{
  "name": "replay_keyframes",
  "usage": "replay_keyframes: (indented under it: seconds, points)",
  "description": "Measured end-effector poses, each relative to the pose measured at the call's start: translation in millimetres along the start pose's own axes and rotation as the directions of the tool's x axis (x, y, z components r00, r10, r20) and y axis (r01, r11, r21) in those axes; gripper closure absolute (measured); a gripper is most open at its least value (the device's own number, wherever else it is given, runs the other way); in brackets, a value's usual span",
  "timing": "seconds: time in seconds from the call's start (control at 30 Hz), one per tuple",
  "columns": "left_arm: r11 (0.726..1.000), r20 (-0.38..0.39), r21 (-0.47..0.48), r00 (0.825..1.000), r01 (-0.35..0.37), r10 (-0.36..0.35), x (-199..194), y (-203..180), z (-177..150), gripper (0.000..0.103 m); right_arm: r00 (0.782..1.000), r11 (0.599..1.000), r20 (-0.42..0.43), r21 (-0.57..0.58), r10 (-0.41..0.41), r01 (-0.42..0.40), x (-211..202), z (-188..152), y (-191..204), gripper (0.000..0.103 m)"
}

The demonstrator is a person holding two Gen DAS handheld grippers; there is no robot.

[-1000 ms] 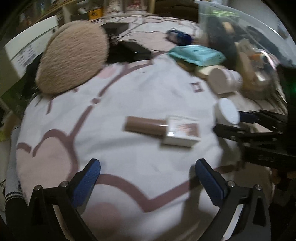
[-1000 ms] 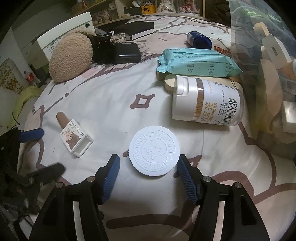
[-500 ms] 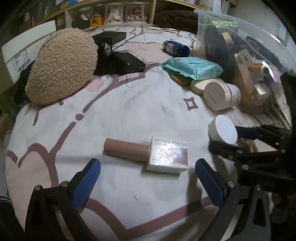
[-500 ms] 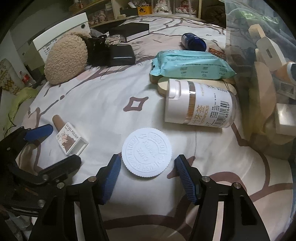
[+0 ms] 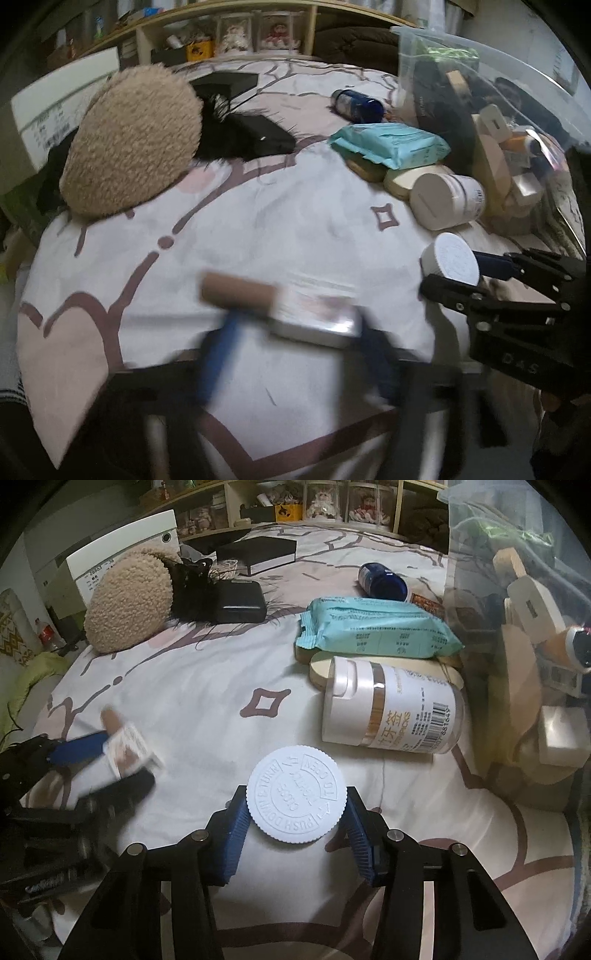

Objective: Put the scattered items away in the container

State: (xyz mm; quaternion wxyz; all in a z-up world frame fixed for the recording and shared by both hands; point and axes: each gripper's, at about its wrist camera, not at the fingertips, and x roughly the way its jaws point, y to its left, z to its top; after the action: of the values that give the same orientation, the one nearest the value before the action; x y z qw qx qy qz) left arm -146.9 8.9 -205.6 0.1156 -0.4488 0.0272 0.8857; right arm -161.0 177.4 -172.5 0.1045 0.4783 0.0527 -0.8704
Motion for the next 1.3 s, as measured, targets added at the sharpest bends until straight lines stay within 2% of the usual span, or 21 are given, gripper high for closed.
replay_keyframes:
  seconds: [0.27, 0.3, 0.33, 0.4, 0.5, 0.6, 0.67, 0.73, 0.87, 1.0, 1.3]
  points:
    - [1.000, -0.007, -0.003, 1.000, 0.020, -0.020, -0.2, 0.8, -0.2, 0.062, 1.000, 1.000, -0.006, 0.008, 0.005, -0.005, -0.9, -0.3, -0.9, 0.053]
    - [1.000, -0.008, -0.013, 1.000, 0.026, -0.026, -0.8, 2.2, -0.5, 0.054, 1.000, 1.000, -0.007, 0.010, 0.006, -0.006, -0.8, -0.3, -0.8, 0.053]
    - [0.999, -0.008, -0.026, 1.000, 0.029, -0.029, -2.1, 4.3, -0.6, 0.035, 1.000, 1.000, -0.009, 0.012, 0.008, -0.008, -0.6, -0.4, -0.9, 0.053]
    - [0.998, -0.005, -0.050, 1.000, 0.029, -0.029, -6.1, 10.0, 0.1, 0.016, 1.000, 1.000, -0.011, 0.019, 0.014, -0.014, -0.3, -1.0, -1.7, 0.053]
    - [0.998, -0.001, -0.059, 1.000, 0.027, -0.028, -10.6, 19.5, 3.7, 0.016, 1.000, 0.999, -0.014, 0.027, 0.020, -0.020, -0.1, -1.5, -2.3, 0.053]
    - [1.000, 0.013, -0.030, 1.000, -0.006, 0.007, -12.1, 26.1, 9.2, 0.016, 1.000, 0.999, -0.014, 0.027, 0.024, -0.024, 0.5, -1.6, -1.9, 0.053]
    - [1.000, 0.018, -0.027, 1.000, 0.014, -0.013, -12.2, 29.7, 13.1, 0.015, 0.999, 0.999, -0.015, 0.027, 0.028, -0.028, 0.8, -1.5, -2.2, 0.053]
    - [0.998, 0.026, -0.020, 0.998, 0.052, -0.051, -13.2, 28.3, 15.3, 0.009, 0.999, 0.999, -0.018, 0.033, 0.036, -0.036, 0.9, -1.0, -3.4, 0.053]
    - [0.992, 0.022, 0.063, 0.994, 0.105, -0.107, -11.3, 15.3, 15.3, 0.001, 0.998, 0.998, -0.023, 0.044, 0.054, -0.053, 1.8, 0.1, -4.4, 0.053]
    - [0.986, -0.012, 0.136, 0.995, 0.097, -0.097, -1.1, 3.9, 12.8, 0.000, 0.998, 0.997, -0.025, 0.048, 0.064, -0.063, 3.0, 0.1, -4.0, 0.053]
    - [0.988, -0.057, 0.136, 0.997, 0.067, -0.060, 19.0, 6.5, 12.6, 0.001, 0.995, 0.993, -0.028, 0.074, 0.096, -0.094, 4.8, 1.3, -5.7, 0.053]
